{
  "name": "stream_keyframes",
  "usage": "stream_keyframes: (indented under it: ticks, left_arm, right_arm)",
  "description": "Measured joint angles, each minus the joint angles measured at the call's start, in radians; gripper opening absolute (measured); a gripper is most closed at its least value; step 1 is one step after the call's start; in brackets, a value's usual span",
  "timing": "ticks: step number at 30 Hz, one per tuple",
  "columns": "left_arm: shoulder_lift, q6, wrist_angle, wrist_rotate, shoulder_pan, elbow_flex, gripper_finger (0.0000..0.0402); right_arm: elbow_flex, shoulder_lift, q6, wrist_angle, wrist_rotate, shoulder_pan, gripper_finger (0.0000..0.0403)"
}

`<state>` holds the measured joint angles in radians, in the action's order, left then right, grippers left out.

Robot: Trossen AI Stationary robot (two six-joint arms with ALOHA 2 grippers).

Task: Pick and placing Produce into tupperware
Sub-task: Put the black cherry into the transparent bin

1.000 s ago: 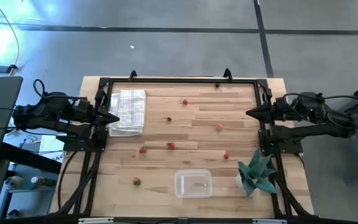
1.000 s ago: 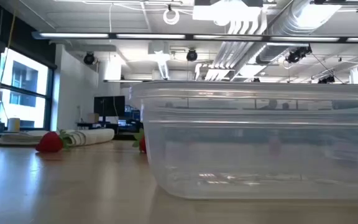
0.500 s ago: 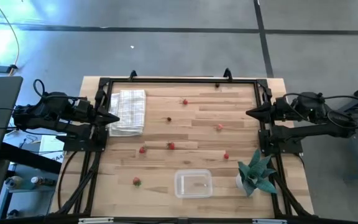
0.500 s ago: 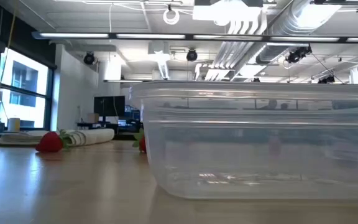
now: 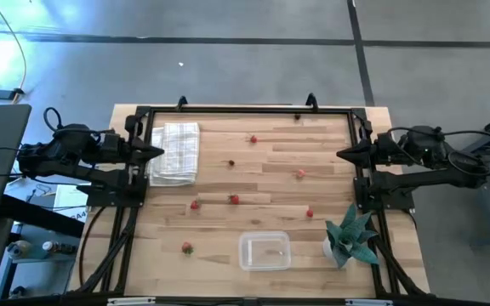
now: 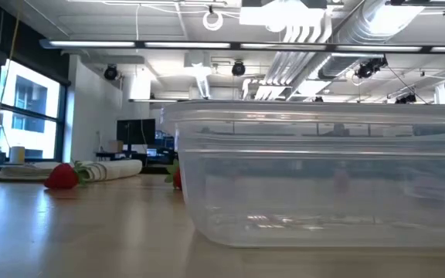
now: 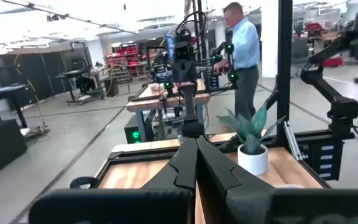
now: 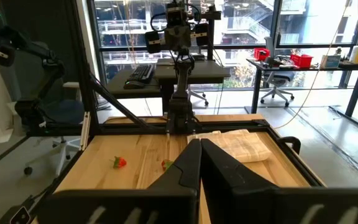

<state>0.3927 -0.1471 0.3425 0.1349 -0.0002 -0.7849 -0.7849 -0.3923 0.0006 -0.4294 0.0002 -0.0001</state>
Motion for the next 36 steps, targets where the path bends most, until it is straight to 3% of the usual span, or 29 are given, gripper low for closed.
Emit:
stream_keyframes:
  ticks: [12,20,27,32,36]
  left_arm:
    - [0.000,-0.004,0.000,0.018,0.000,0.000,0.0001]
    - [0.000,0.001,0.000,0.026,0.000,0.000,0.0001]
    - [0.014,0.024,-0.003,0.027,0.000,0.000,0.0001]
    - [0.037,0.023,-0.019,0.044,0.000,0.000,0.0001]
    - [0.069,-0.042,-0.135,0.052,0.000,0.000,0.0001]
  right_arm:
    - [0.000,0.000,0.011,0.004,0.000,0.000,0.0000]
    - [0.000,0.000,0.330,0.102,0.000,0.000,0.0000]
    - [0.000,0.000,0.502,0.134,-0.001,0.000,0.0000]
    - [0.000,0.000,0.469,0.131,0.000,0.000,0.0000]
    - [0.000,0.000,0.465,0.127,0.000,0.000,0.0000]
